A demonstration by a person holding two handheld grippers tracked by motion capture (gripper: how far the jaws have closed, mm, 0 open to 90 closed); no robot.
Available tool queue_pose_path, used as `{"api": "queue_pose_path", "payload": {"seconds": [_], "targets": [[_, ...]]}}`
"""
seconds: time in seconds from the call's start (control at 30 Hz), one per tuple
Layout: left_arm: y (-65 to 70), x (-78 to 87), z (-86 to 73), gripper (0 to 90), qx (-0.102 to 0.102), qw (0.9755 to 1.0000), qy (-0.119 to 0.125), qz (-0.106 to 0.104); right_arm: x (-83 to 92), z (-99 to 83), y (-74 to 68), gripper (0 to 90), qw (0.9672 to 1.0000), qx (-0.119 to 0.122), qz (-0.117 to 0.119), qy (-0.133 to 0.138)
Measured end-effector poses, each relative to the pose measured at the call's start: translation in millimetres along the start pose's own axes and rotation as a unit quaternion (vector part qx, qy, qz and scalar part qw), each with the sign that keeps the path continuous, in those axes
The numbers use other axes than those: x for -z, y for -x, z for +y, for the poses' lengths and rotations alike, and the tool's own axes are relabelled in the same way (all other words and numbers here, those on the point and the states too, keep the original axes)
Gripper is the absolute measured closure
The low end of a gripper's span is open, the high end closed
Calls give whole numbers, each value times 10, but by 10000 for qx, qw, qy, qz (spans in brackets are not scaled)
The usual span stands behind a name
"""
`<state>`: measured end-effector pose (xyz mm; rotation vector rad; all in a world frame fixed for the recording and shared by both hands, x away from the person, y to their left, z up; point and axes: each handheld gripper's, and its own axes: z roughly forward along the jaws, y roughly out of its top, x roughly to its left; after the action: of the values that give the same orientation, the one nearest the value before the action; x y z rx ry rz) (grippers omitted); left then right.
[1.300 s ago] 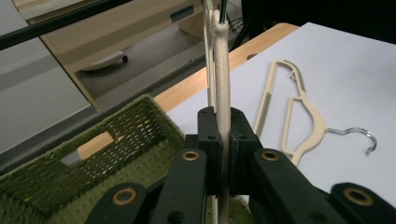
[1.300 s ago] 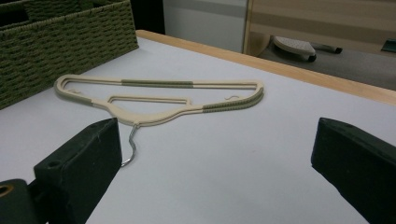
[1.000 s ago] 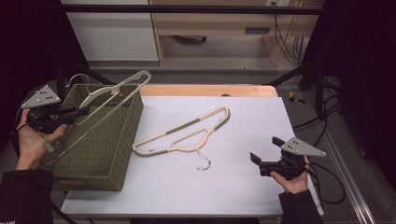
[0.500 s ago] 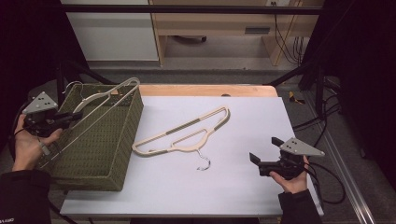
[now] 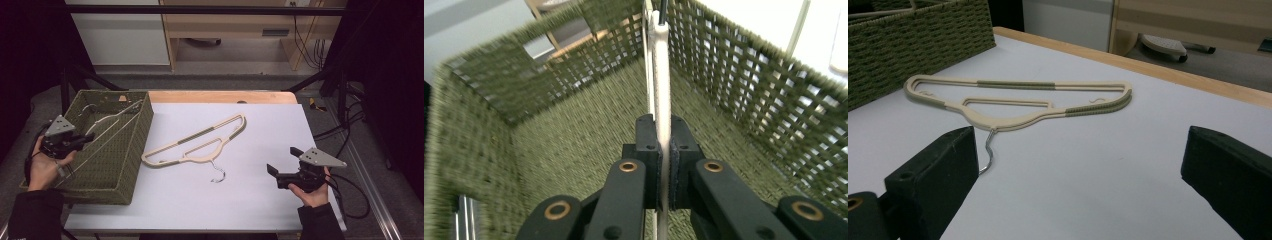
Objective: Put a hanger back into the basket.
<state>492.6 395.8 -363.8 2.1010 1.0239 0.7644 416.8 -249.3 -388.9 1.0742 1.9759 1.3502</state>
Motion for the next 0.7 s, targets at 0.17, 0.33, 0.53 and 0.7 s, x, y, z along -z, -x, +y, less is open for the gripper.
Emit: {"api": "queue_pose_path", "payload": {"seconds": [0.17,0.33,0.53,0.7], "targets": [[118,-171,-84,861,-45,9999,-157,-35,1,-1,-1,24,10000,-9,-10,-12],[154,-179,-88,852,-73,9996,-261,-92,1,-2,-3,25,10000,-11,-6,-8],[241,-224,-71,815,-112,9979,-582,-263,-6,-3,-6,25,10000,6,10,-6],[297,-249,-62,798,-118,9965,-733,-392,-5,-3,-8,25,10000,1,18,-1]]}}
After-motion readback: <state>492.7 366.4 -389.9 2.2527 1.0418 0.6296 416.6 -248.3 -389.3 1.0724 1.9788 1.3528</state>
